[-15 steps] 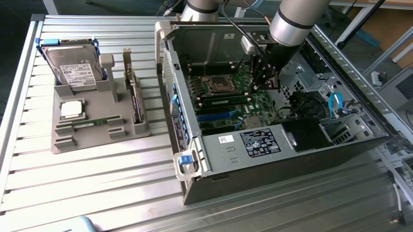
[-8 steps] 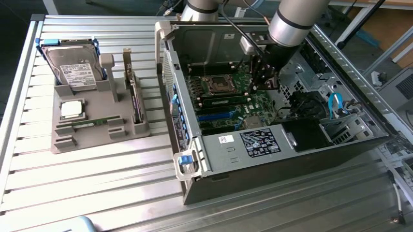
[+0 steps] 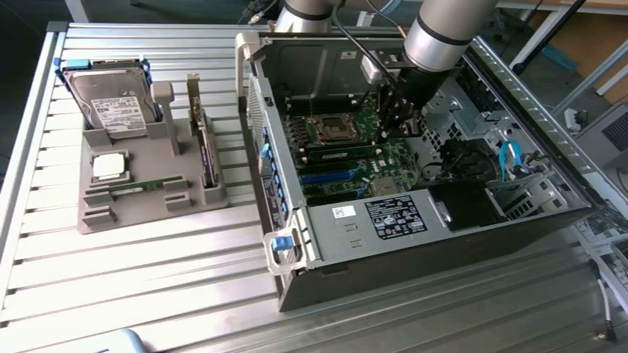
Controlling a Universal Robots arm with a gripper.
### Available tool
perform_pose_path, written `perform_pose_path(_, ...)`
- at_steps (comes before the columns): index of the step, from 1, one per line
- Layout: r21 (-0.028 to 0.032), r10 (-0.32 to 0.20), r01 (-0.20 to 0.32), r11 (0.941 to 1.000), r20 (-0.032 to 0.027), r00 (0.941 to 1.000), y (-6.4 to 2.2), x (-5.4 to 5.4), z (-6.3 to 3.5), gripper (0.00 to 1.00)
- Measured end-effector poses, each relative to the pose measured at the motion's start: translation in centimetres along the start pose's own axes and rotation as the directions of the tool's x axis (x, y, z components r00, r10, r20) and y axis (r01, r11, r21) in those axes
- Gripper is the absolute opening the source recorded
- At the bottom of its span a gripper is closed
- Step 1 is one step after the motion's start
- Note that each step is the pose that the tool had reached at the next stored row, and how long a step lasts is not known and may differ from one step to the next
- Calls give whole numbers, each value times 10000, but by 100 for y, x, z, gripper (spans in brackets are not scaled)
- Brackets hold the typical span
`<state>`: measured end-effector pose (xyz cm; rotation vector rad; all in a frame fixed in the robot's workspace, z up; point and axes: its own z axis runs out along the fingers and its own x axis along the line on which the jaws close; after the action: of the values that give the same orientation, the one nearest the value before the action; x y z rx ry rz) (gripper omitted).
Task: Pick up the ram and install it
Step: 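Press down the ram until it locks into place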
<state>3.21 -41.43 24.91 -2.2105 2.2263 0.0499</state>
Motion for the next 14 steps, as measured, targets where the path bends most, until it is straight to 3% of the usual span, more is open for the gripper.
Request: perform_pose_path(14,0,1,-1,10000,1,10000,-12,1,56,11)
